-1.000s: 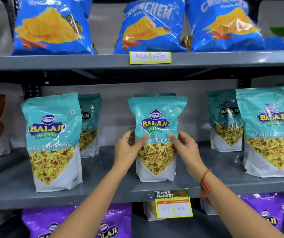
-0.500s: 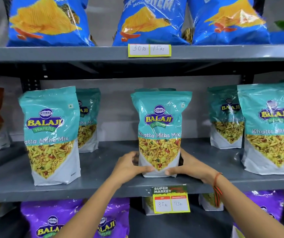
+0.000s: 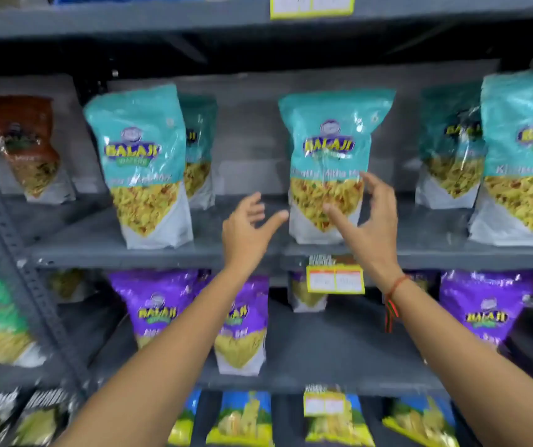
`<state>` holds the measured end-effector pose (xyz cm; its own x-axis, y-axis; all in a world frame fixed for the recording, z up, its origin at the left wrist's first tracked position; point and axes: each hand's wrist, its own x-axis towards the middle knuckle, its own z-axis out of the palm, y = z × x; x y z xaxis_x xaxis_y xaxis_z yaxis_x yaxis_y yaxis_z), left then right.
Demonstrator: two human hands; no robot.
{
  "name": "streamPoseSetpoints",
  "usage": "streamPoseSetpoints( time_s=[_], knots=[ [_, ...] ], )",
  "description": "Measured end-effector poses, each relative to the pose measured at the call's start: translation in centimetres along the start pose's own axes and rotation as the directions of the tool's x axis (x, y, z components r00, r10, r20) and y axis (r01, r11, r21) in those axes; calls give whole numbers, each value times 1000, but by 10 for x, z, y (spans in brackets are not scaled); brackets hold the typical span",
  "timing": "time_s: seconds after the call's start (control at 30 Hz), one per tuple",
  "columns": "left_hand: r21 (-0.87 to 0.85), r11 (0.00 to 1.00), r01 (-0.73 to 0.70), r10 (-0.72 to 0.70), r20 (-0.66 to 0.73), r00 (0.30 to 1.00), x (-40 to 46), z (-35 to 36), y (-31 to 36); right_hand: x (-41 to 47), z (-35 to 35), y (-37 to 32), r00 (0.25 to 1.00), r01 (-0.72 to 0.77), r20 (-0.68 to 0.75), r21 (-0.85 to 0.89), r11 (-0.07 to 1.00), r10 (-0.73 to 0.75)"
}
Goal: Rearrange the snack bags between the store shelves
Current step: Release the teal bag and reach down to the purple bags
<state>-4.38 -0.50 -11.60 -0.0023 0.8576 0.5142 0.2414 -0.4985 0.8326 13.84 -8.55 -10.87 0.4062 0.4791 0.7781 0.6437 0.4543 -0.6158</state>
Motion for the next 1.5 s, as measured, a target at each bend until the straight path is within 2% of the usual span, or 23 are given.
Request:
streamPoseSetpoints(
  time_s=[0.1,0.23,0.3,0.37,0.43,0.5,0.53,0.57,0.6,0.67,0.77,0.9,1.03,1.33,1.5],
  knots=[
    [0,1000,-30,30,-141,990,-28,-22,-10,-39,17,-30,993,120,7,15,993,-120],
    [48,998,43,-26,-307,951,-73,-46,-64,-109,46,-23,950,175,259,16,985,-173],
    [63,988,145,-116,-332,936,-97,-54,-106,-148,64,5,905,86,418,-8,996,-75],
    [100,963,251,-214,-283,935,-120,-58,-150,-183,81,41,841,-106,525,-78,991,131],
    [179,904,388,-366,-144,920,-136,-59,-201,-211,98,83,722,-321,578,-208,924,381],
    [269,845,462,-492,54,869,-147,-57,-251,-227,115,121,511,-517,626,-323,793,588],
    [305,823,480,-531,114,840,-151,-55,-276,-234,124,139,419,-553,648,-374,745,636],
    [324,801,504,-569,147,809,-153,-51,-303,-240,133,154,358,-549,667,-416,725,654],
    [314,793,521,-585,159,795,-150,-48,-320,-243,140,165,317,-531,682,-448,719,659],
    [281,799,531,-590,194,784,-139,-45,-319,-247,156,179,281,-516,702,-464,720,654],
    [260,814,519,-574,230,786,-121,-39,-314,-249,174,193,290,-554,723,-408,726,627],
    [375,783,497,-598,230,768,-113,-35,-314,-247,179,206,312,-602,720,-355,716,620],
    [448,770,455,-592,233,772,-114,-15,-304,-235,157,213,375,-589,658,-375,716,653],
    [458,803,381,-555,343,758,-134,74,-273,-206,68,248,350,-624,544,-472,623,763],
    [451,816,362,-542,378,751,-140,93,-267,-205,50,257,361,-630,548,-454,631,755]
  ],
)
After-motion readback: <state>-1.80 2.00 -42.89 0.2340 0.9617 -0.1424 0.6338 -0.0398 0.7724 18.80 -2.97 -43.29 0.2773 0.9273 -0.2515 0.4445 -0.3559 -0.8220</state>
